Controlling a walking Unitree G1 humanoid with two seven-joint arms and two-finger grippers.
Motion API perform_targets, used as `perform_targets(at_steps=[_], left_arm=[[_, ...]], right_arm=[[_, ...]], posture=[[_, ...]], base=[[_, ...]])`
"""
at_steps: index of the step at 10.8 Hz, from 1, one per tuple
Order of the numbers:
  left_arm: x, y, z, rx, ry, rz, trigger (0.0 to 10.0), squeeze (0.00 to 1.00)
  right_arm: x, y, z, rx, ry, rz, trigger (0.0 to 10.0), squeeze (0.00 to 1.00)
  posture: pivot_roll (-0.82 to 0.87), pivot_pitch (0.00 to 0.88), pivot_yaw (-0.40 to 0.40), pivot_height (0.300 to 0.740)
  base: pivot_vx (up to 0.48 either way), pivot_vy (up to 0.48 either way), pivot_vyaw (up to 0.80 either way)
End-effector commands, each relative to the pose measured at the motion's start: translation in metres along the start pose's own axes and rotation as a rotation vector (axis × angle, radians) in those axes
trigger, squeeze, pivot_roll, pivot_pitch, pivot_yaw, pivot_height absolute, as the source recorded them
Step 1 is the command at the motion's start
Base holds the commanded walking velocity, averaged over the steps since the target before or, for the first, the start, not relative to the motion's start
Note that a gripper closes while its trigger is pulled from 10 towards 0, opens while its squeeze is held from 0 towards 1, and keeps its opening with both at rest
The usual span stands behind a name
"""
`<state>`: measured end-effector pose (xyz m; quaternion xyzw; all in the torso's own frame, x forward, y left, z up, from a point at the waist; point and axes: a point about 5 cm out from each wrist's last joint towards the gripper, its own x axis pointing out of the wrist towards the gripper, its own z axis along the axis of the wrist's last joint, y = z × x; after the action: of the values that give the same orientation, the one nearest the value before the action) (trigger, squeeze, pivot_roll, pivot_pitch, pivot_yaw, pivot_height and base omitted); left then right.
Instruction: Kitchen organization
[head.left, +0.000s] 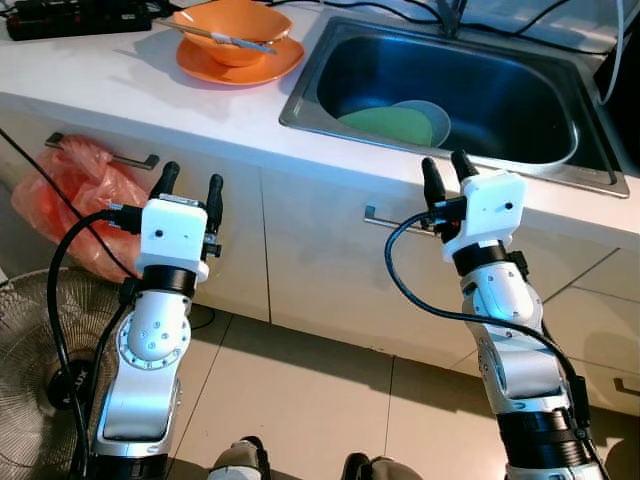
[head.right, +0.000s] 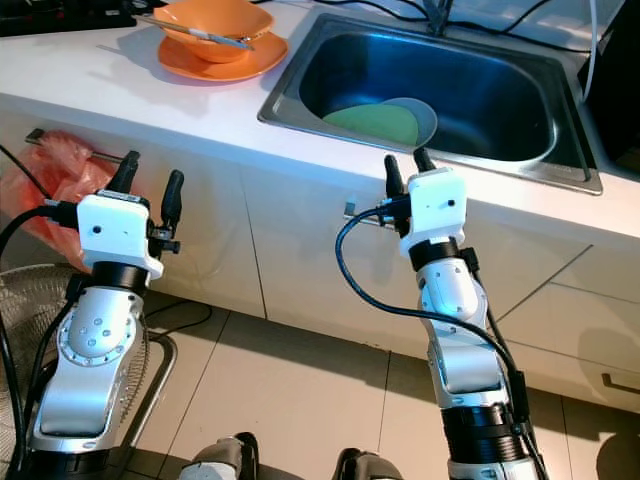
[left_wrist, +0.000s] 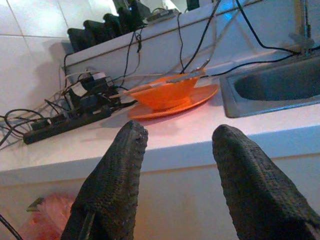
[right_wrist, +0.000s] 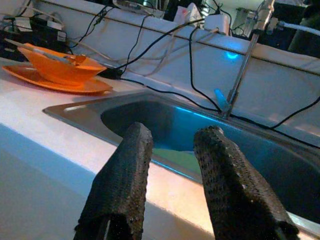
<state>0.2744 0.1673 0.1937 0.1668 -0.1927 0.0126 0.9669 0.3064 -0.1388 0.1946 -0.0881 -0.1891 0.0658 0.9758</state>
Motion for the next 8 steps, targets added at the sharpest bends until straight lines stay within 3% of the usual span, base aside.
perform_targets(at_steps=[1, 8], left_arm=[[0.0006, -0.0006, -0.0019, 0.008, 0.015, 0.005, 10.0, 0.0], [0.0012, 0.0002, -0.0022, 0.016, 0.02, 0.011, 10.0, 0.0]], right_arm=[[-0.0002, -0.0021, -0.0022, -0.006, 0.014, -0.001, 10.0, 0.0], [-0.001, -0.0006, -0.0037, -0.016, 0.021, 0.009, 10.0, 0.0]], posture=[[0.08, 0.171, -0.07, 0.74], [0.08, 0.171, -0.068, 0.74]], base=[[0.251, 0.0, 0.0], [0.334, 0.0, 0.0]])
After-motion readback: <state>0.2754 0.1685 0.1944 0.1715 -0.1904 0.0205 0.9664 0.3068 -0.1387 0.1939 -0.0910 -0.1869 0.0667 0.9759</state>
